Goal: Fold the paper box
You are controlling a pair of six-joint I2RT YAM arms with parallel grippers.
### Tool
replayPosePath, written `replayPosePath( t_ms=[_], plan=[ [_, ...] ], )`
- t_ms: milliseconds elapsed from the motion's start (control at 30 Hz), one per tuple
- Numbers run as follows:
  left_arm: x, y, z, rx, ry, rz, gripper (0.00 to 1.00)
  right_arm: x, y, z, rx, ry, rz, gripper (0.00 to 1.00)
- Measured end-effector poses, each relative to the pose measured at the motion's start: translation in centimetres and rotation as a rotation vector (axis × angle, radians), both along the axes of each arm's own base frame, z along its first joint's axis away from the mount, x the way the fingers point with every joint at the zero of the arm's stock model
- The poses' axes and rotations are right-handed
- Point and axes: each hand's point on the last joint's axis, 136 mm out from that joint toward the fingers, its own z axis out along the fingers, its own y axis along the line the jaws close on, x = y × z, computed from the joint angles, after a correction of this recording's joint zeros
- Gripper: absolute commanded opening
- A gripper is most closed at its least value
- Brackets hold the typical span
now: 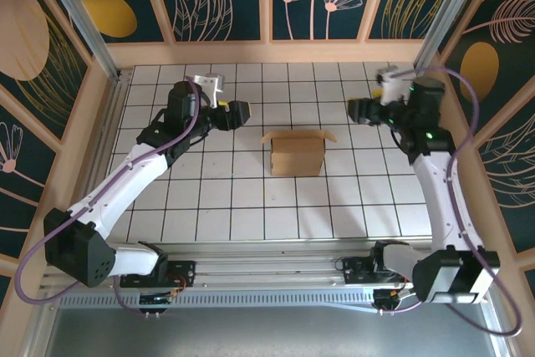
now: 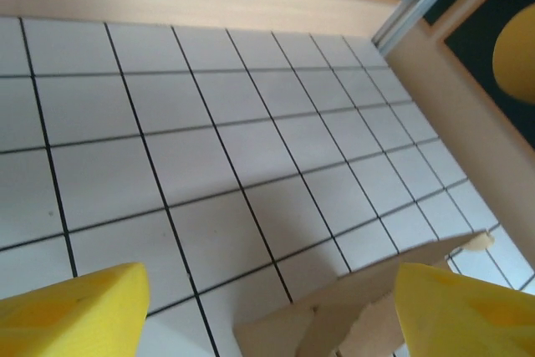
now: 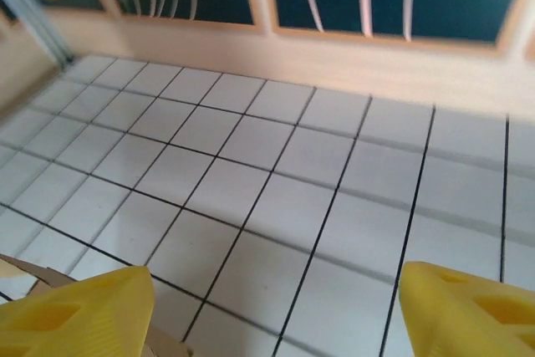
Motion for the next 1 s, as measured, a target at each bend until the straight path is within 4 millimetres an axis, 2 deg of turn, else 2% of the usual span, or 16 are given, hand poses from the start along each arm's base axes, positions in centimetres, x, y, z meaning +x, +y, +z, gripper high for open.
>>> replayPosePath(
  t_ms=[100,200,267,433,533,667,767,867,1000],
  plan=[
    [-0.9,-1.5,-1.1,0.035,0.06,-0.042,0.74,-1.1,-0.6,-3.6,0.139,0.129,0.027,0.77],
    [-2.1,-2.5,-3.0,0.074,0.13,-0.079,0.71,-2.7,0.9,-6.4,0.22,0.225,0.095,0.77],
    [-2.9,-3.2,-4.3,0.102,0.174,-0.111,0.72,-3.3,2.1,-7.2,0.232,0.245,0.136,0.76],
    [-3.6,-4.2,-7.2,0.175,0.245,-0.156,0.69,-4.4,5.7,-7.8,0.173,0.194,0.247,0.75],
    [-3.6,-4.7,-8.1,0.2,0.264,-0.174,0.67,-4.7,6.9,-7.8,0.126,0.139,0.29,0.72],
    [-3.8,-5.1,-8.7,0.208,0.275,-0.198,0.63,-4.4,7.0,-8.2,0.064,0.096,0.288,0.62],
    [-3.9,-5.4,-9.0,0.205,0.282,-0.219,0.54,-4.1,6.9,-8.3,0.037,0.079,0.287,0.54],
    [-4.1,-5.6,-8.8,0.196,0.283,-0.235,0.39,-4.0,6.9,-8.7,0.022,0.081,0.287,0.47],
    [-3.8,-5.9,-8.3,0.19,0.272,-0.237,0.33,-3.9,6.9,-8.8,0.016,0.079,0.29,0.36]
  ],
)
